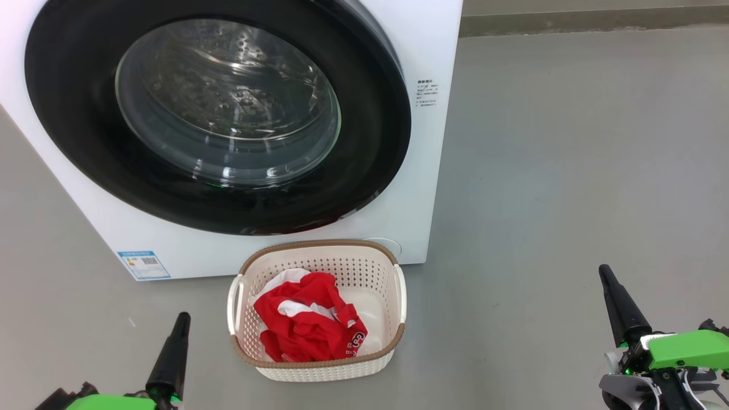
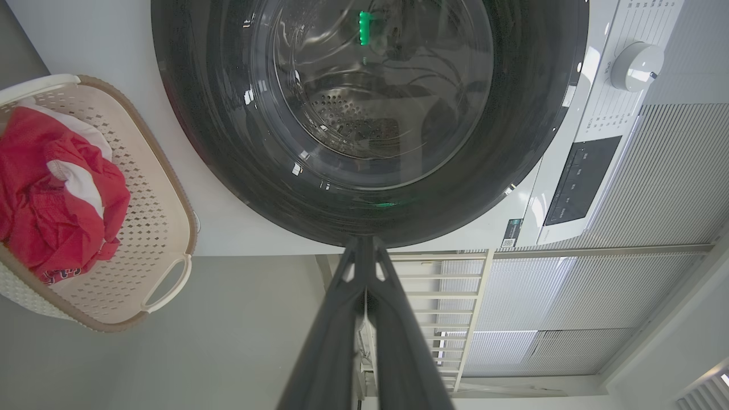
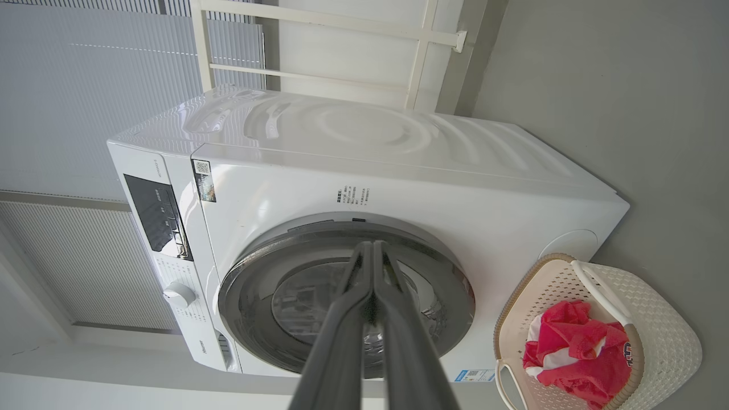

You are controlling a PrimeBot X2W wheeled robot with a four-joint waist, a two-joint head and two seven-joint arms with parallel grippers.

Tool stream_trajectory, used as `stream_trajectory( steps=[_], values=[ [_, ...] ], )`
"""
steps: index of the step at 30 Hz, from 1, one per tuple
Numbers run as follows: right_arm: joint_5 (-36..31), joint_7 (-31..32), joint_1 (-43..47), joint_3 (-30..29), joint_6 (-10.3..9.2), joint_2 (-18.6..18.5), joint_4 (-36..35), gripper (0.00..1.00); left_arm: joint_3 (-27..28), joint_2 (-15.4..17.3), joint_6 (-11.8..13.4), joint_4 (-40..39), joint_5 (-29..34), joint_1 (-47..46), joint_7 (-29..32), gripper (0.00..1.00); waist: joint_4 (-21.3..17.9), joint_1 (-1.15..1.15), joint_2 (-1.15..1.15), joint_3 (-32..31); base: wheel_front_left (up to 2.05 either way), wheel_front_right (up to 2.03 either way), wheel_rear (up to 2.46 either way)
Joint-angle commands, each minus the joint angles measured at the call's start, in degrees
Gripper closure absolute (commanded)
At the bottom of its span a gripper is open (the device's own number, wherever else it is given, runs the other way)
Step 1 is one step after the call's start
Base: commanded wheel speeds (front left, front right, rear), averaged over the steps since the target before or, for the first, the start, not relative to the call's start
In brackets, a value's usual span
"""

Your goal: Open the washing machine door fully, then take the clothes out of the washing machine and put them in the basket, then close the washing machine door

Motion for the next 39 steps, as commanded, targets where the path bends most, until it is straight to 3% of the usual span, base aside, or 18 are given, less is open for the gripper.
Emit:
stream_trajectory(
  steps=[1,39],
  values=[
    [0.0,0.3,-2.5,0.9,0.03,-0.6,-1.4,1.00,2.0,1.0,-0.4,-1.2,-0.4,-2.2,0.2,1.00,0.0,0.00,0.00,0.0,0.00,0.00,0.00],
    [0.0,0.4,-2.5,0.8,0.03,-0.5,-1.4,1.00,1.9,1.0,-0.4,-1.2,-0.4,-2.2,0.2,1.00,0.0,0.00,0.00,0.0,0.00,0.00,0.00]
  ],
)
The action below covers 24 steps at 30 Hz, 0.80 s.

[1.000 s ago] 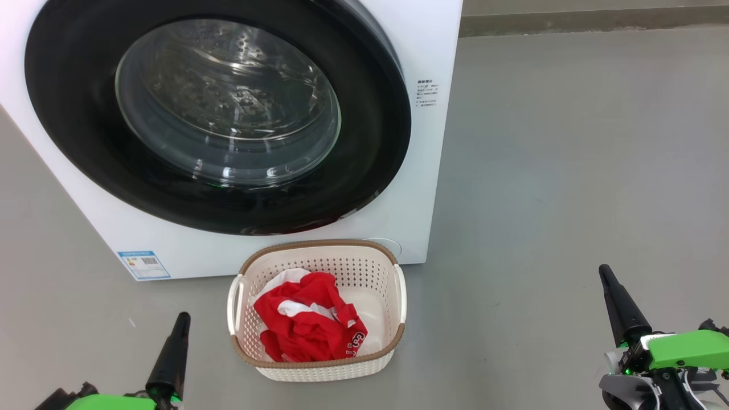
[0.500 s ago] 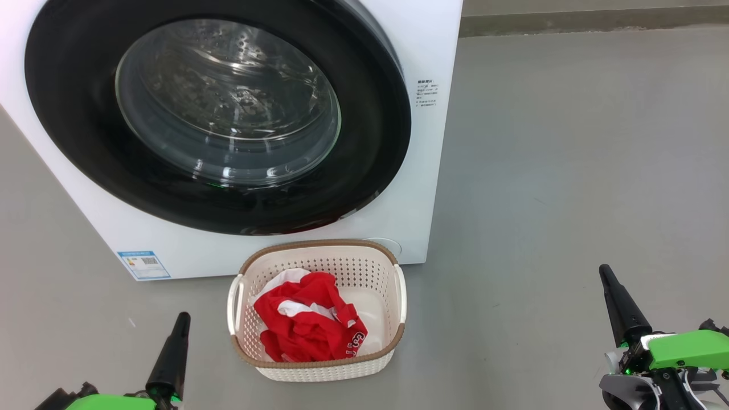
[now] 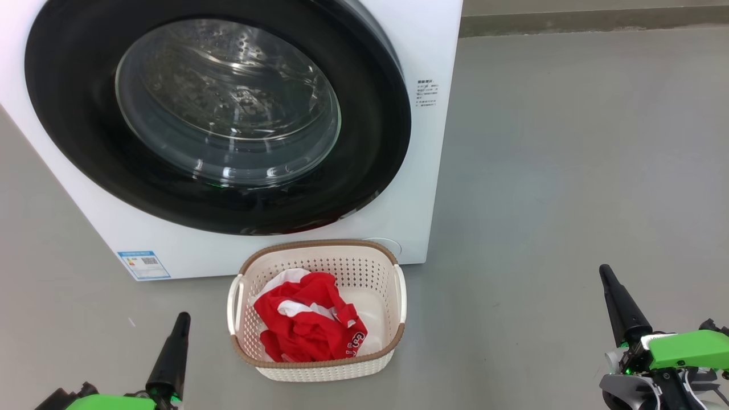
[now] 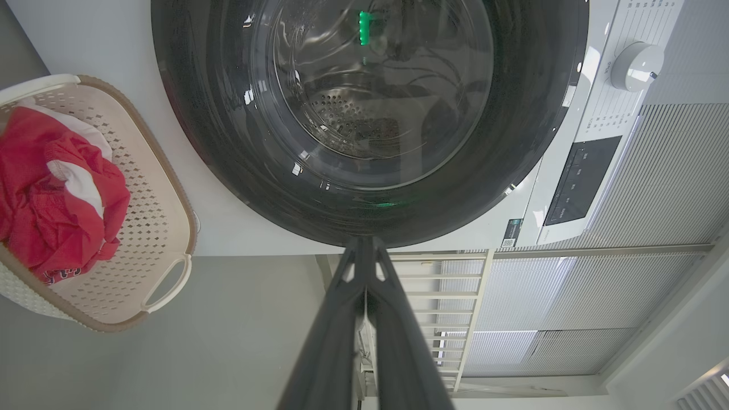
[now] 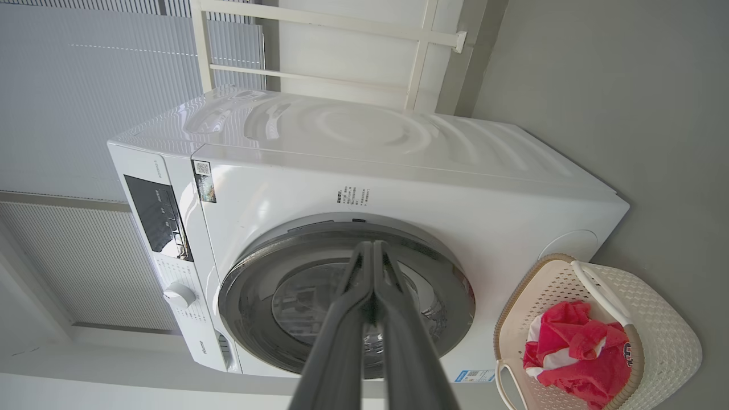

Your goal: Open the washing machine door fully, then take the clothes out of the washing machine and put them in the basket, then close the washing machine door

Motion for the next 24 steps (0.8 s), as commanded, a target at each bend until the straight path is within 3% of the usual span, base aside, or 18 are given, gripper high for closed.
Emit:
stream_trajectory(
  steps=[1,24],
  values=[
    [0.0,0.3,-2.5,0.9,0.03,-0.6,-1.4,1.00,1.9,1.0,-0.4,-1.2,-0.4,-2.2,0.2,1.00,0.0,0.00,0.00,0.0,0.00,0.00,0.00],
    [-0.1,0.3,-2.5,0.9,0.03,-0.5,-1.4,1.00,1.9,1.0,-0.4,-1.2,-0.4,-2.2,0.2,1.00,0.0,0.00,0.00,0.0,0.00,0.00,0.00]
  ],
)
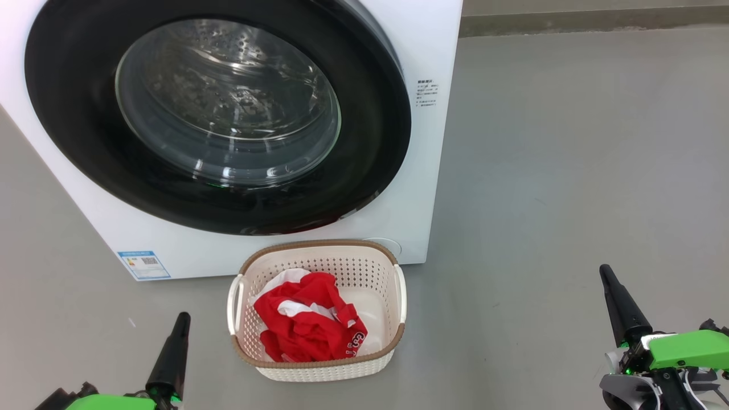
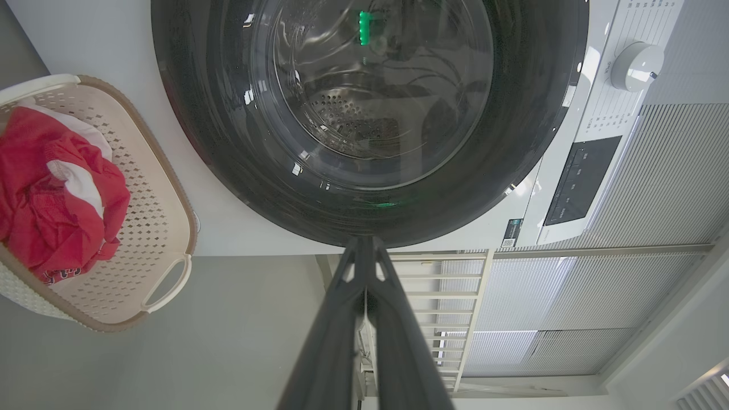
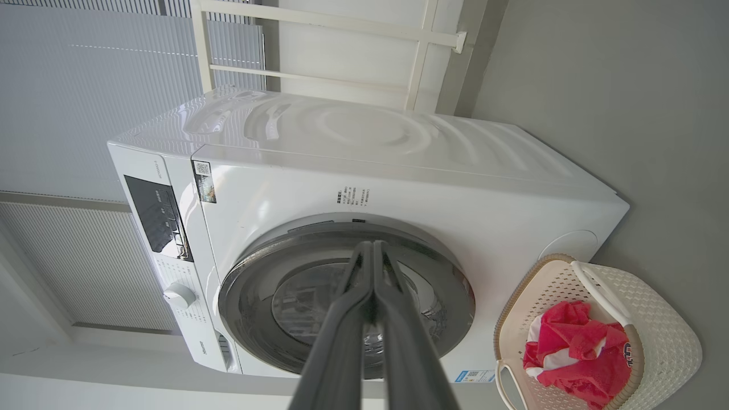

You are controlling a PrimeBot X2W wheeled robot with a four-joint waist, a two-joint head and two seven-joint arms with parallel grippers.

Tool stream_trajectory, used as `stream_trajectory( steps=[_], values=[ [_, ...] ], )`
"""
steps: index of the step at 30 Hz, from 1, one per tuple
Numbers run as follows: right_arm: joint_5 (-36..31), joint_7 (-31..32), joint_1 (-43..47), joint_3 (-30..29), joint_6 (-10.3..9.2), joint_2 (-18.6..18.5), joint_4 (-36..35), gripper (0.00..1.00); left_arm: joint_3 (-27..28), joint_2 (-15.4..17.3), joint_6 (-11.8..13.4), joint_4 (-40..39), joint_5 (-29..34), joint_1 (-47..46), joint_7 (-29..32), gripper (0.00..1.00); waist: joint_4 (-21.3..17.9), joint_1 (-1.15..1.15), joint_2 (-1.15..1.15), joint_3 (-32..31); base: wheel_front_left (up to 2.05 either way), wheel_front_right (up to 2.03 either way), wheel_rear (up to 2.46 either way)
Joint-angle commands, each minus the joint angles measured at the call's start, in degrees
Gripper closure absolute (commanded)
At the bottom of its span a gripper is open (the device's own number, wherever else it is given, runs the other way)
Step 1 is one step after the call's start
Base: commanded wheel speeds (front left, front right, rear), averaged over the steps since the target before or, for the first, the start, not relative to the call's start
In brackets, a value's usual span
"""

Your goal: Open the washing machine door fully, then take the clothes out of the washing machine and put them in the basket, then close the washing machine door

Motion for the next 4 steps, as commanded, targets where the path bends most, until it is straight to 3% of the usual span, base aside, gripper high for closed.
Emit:
stream_trajectory(
  steps=[1,4],
  values=[
    [-0.1,0.3,-2.5,0.9,0.03,-0.5,-1.4,1.00,1.9,1.0,-0.4,-1.2,-0.4,-2.2,0.2,1.00,0.0,0.00,0.00,0.0,0.00,0.00,0.00],
    [-0.1,0.3,-2.5,0.9,0.03,-0.5,-1.4,1.00,1.9,1.0,-0.4,-1.2,-0.4,-2.2,0.2,1.00,0.0,0.00,0.00,0.0,0.00,0.00,0.00]
  ],
)
